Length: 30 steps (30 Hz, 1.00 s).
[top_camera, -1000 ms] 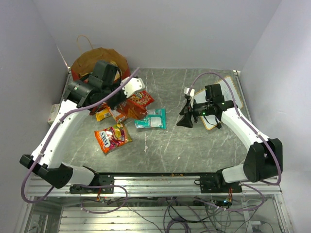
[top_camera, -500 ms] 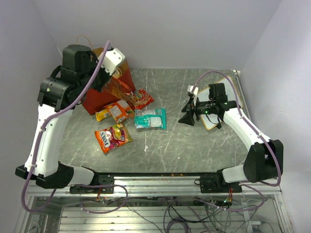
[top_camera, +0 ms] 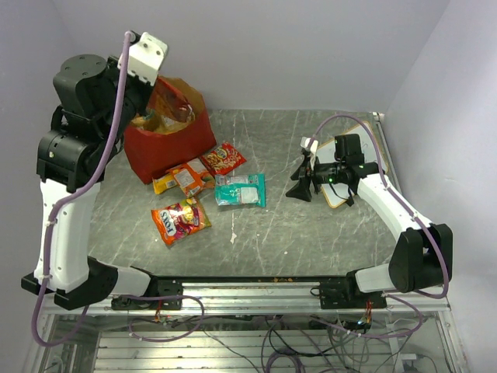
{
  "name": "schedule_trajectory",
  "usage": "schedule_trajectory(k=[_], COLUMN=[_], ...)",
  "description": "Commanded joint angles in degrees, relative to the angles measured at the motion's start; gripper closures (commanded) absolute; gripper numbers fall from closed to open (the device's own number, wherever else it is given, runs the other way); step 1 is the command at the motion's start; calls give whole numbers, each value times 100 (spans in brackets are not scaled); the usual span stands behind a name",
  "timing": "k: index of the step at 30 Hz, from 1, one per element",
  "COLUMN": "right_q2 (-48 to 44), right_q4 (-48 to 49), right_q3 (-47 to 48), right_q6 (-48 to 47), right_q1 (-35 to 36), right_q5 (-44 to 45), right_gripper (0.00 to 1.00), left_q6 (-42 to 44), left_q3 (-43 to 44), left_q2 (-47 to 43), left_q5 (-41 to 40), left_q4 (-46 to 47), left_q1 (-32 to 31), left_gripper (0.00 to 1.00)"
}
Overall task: Place the snacks into the paper bag
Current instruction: Place the snack in the paper bag.
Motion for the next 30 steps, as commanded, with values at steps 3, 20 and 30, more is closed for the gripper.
schedule_trajectory(k=[3,20,30], right_q2=[-146,-213,-358], right_q4=[56,75,68], right_q3=[-74,-78,-233], right_q6=[-33,-50,-69], right_q1=[-53,-114,-149], right_q5=[-105,-148,-214], right_gripper=[32,32,32], left_q6=[194,577,512], left_q3=[142,505,-172], left_q2=[165,1573,1957], left_q5=[-868,-1483,-1066], left_q4=[1477,2176,2136], left_q1=[22,301,581], left_gripper=[93,93,93])
